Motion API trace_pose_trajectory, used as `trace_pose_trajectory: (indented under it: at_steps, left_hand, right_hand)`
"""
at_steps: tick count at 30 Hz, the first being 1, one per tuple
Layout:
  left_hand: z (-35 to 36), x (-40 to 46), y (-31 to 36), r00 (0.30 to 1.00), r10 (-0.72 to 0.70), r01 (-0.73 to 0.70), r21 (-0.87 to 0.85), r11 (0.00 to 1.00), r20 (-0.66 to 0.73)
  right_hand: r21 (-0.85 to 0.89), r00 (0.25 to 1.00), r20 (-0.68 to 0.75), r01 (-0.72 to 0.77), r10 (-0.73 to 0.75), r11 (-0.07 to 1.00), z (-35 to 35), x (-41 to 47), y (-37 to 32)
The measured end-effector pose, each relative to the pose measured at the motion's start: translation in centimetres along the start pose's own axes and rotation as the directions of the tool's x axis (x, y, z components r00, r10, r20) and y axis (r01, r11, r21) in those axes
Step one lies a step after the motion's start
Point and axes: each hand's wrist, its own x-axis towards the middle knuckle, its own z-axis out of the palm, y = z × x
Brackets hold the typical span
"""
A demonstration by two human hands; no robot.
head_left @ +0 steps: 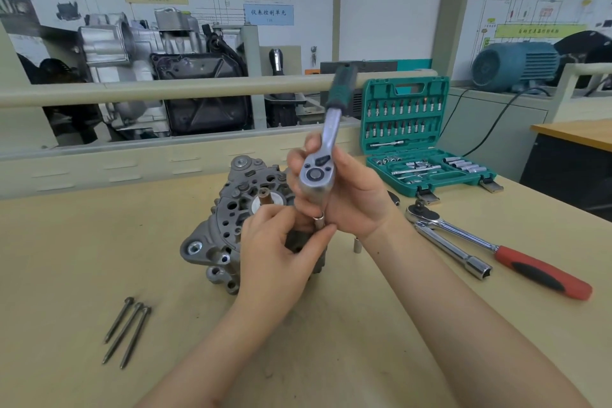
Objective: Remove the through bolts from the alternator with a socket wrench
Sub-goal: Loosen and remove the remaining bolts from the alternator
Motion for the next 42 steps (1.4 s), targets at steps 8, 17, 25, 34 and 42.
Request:
trace_pose_trajectory:
  at_steps: [8,17,25,34,42]
  left_hand:
    - [-0.3,0.3,0.3,0.995,-0.018,0.017,0.004,1.0,0.1]
    - [-0.6,0.7,0.5,0.997,0.066,-0.072,0.119,0.99,0.05]
    - [-1.4,1.7,1.4,0.98,0.142,-0.165,0.174,0.971,0.14]
    - [-1.5,1.6,1.6,0.996,0.054,-0.064,0.163,0.985,0.066]
    - [-1.3,1.5,1.2,0.973,0.133,-0.163,0.154,0.975,0.187]
  right_hand:
    - [-0.067,0.992,-0.124,-0.029,0.021,0.997,-0.4,-0.3,-1.0]
    - [-0.092,0.995,0.006,0.102,-0.102,0.991,-0.7,-0.7,-1.6]
    - [-0.113,0.982,-0.188,0.012,-0.033,0.994,-1.4,-0.7,-1.9]
    - [-0.096,0.99,-0.032,0.134,-0.137,0.986,-0.6,-0.4,-1.3]
    - [-0.147,0.948,-0.317,-0.04,-0.008,0.988,-0.3,-0.1,-1.2]
